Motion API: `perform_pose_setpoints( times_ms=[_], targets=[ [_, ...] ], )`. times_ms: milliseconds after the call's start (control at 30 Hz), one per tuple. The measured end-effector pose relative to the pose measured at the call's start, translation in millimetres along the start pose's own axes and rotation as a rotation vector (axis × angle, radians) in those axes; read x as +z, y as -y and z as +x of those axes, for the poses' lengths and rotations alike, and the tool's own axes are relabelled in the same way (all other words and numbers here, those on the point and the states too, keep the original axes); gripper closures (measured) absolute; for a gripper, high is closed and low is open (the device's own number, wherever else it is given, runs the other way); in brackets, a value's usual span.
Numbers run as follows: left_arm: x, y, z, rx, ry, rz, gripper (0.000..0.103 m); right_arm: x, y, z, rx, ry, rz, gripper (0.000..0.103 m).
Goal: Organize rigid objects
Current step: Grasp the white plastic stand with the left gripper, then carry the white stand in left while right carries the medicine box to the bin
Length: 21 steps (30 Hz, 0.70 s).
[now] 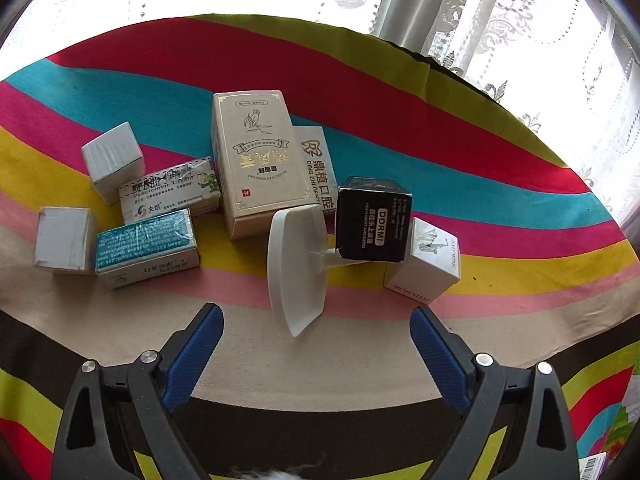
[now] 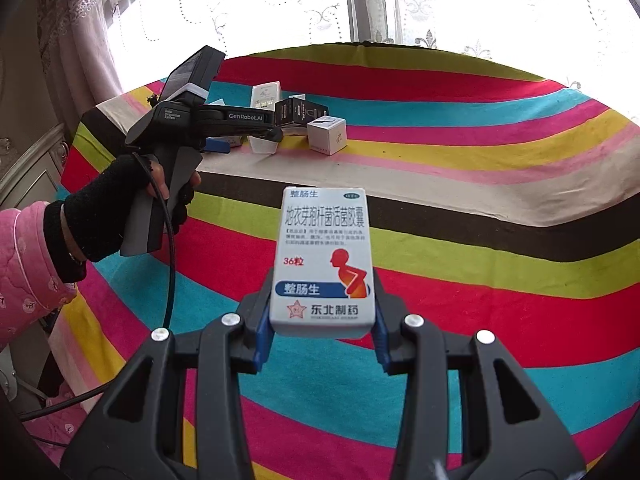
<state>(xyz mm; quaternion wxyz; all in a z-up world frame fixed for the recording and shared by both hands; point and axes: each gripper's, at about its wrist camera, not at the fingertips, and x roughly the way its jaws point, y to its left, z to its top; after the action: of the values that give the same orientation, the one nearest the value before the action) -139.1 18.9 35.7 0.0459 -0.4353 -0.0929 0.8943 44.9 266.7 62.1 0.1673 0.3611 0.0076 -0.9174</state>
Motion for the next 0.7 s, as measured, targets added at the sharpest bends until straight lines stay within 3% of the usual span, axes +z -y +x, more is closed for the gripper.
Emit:
perform_pose_setpoints(
  times_ms=[300, 433, 567, 633, 700],
  targets=[
    [14.9, 2.5, 23.9, 0.042, -0.041, 0.031, 0.025, 5.3, 4.9, -6.1, 0.000, 0.033, 0.025, 0.058],
    [17.5, 1.0, 29.8, 0.053, -0.058, 0.037, 0.038, 4.9, 8.1, -7.6, -0.006, 0.035, 0.032, 0.058],
    [19.2, -2.4, 32.8, 0.054, -0.067, 0.031, 0.043, 4.6, 9.0, -9.9, -0.010, 0.040, 0.044, 0.058],
    [20.1, -4.0, 33.5, 0.057, -0.068, 0.032, 0.057, 4.1, 8.8, -11.8, -0.010, 0.042, 0.045, 0.058],
    [20.9, -5.2, 33.3, 0.055, -0.073, 0.033, 0.065, 4.0, 8.3, -13.5, -0.009, 0.044, 0.045, 0.058]
  ],
)
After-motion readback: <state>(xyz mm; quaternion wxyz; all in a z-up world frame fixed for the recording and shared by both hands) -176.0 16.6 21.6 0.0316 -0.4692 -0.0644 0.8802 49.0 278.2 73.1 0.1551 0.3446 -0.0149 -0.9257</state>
